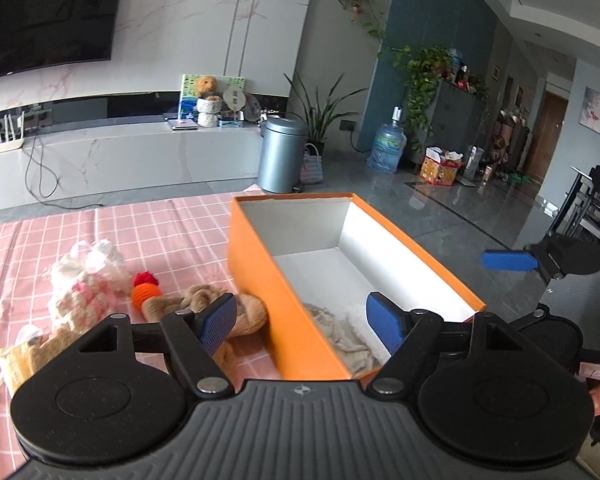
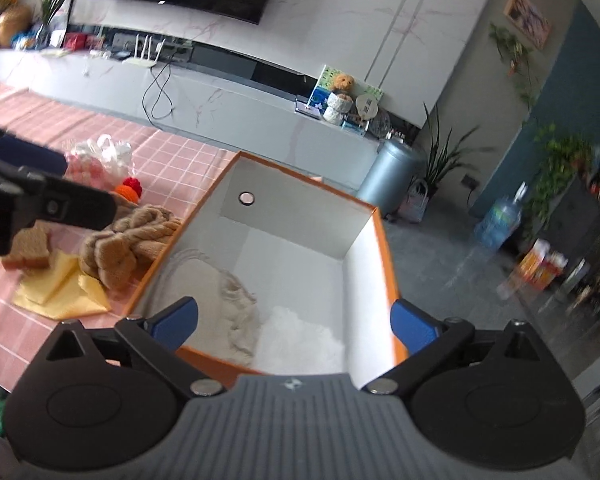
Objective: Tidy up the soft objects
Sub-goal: 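Move both tools back from the box to the remaining soft items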
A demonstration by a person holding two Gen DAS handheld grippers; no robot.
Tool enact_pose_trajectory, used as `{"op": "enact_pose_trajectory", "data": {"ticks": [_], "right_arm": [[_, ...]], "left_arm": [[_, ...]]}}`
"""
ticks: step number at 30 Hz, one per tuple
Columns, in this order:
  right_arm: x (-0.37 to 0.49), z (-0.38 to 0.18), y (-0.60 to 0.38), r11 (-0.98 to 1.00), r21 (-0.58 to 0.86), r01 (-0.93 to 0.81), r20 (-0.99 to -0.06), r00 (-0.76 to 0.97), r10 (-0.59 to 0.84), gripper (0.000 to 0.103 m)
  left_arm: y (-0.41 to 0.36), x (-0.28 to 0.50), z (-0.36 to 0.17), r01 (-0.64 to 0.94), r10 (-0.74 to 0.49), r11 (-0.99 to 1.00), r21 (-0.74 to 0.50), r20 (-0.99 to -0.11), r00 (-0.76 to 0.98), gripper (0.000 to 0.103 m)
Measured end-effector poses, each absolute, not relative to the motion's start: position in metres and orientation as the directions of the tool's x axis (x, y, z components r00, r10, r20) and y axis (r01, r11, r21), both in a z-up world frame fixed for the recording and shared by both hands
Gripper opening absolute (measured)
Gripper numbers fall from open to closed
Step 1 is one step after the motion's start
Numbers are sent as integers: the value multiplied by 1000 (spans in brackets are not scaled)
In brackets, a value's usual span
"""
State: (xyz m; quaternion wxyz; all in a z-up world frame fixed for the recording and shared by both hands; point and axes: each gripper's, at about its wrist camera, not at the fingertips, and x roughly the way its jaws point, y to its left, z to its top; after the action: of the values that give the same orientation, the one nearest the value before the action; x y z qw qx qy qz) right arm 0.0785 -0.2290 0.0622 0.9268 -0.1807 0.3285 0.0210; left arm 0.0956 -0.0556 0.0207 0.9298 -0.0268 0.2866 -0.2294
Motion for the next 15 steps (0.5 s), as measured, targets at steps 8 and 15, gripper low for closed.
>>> {"op": "enact_pose_trajectory", "data": {"ticks": [8,15], "right_arm": [[62,58,-215,986,-102,-133,-564,824,52,100],[58,46,-183,984,-22,-177,-512,847,141,100]], "left_arm": [[-18,80,7,333,-385,923,-193,-495,779,87],[15,61,-6,251,-293,956,-151,-463,836,85]]}}
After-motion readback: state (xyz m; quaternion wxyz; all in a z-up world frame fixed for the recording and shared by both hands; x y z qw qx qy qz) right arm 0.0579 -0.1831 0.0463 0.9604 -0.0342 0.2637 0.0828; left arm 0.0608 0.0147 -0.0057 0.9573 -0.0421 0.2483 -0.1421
